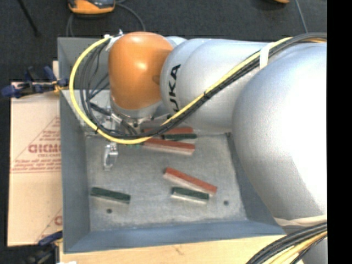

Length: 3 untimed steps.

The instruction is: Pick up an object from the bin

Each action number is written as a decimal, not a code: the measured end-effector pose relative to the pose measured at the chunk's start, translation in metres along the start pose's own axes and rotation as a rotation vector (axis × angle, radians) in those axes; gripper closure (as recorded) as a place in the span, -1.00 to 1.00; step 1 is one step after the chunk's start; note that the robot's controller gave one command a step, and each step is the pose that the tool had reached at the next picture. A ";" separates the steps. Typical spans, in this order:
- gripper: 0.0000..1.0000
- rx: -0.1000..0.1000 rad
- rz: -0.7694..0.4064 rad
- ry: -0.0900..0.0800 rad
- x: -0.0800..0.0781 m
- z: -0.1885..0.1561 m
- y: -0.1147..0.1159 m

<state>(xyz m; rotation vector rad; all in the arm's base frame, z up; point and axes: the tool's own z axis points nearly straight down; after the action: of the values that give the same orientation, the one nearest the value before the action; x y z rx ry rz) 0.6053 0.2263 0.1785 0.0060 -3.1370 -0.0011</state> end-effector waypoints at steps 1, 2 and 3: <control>-1.00 -0.002 0.004 -0.008 -0.002 -0.005 -0.001; 1.00 -0.004 -0.263 -0.021 0.088 0.090 0.013; 1.00 -0.004 -0.262 -0.021 0.088 0.090 0.013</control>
Offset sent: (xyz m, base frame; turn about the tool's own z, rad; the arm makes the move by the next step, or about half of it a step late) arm -0.0956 0.0108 -0.0992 -0.2673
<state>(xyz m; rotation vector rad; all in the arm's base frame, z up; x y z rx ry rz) 0.5165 0.2385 0.0889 0.4186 -3.1303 -0.0084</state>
